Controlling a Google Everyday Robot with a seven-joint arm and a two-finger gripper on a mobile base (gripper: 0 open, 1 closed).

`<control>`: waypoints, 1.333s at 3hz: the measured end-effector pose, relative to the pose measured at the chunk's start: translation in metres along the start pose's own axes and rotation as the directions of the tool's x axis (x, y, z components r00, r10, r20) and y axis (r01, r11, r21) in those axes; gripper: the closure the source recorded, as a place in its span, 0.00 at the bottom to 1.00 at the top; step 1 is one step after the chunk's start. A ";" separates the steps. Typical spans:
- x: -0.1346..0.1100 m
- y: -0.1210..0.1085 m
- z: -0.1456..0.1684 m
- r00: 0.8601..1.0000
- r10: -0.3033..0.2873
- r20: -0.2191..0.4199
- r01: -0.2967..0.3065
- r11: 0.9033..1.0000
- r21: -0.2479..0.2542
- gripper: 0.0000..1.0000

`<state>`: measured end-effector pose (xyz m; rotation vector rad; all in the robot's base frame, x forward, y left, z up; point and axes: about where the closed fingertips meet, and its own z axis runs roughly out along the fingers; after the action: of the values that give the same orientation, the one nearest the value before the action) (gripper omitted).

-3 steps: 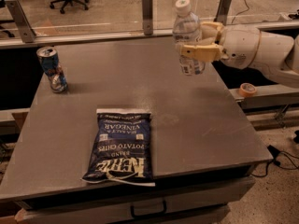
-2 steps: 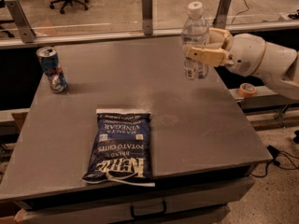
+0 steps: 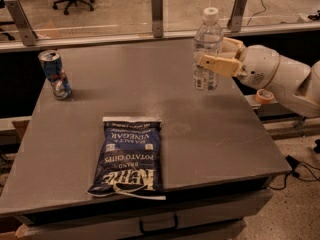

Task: Place blue plastic bottle upright

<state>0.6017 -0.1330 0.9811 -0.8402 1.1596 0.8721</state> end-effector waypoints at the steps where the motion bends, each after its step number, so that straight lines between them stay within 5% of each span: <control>1: 0.018 0.000 -0.007 0.994 0.082 0.077 -0.085 0.996 0.036 1.00; 4: 0.040 -0.002 -0.022 0.980 0.162 0.112 -0.169 0.984 0.059 1.00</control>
Offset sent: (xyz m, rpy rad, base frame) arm 0.0013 -0.0261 -0.0515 0.2229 0.1280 -0.0564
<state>0.6017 -0.1485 0.9378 -0.6397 1.1702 0.9966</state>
